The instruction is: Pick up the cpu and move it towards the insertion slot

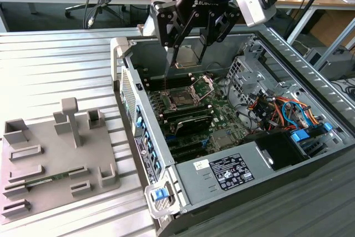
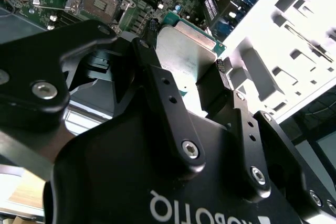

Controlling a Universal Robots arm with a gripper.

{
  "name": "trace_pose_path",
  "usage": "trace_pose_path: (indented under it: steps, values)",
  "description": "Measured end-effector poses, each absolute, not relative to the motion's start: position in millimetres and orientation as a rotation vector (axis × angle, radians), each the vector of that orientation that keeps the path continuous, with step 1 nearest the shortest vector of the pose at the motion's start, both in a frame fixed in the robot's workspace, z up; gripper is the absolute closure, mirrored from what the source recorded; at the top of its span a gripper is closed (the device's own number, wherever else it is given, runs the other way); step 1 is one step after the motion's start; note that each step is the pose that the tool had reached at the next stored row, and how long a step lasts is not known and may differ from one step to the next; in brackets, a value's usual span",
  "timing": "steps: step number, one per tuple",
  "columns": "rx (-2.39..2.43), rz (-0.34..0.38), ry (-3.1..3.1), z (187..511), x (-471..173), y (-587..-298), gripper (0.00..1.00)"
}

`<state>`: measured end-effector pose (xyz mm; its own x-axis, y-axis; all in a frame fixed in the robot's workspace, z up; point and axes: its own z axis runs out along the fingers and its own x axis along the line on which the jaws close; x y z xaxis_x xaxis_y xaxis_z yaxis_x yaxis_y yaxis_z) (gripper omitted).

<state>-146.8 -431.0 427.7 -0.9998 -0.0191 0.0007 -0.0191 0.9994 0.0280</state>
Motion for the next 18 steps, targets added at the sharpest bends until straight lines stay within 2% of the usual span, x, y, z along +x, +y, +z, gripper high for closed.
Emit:
trace_pose_path:
  steps: [18]
  values:
    - [0.03, -0.043, -3.14, 425.6, -141.4, -431.0, 0.45]
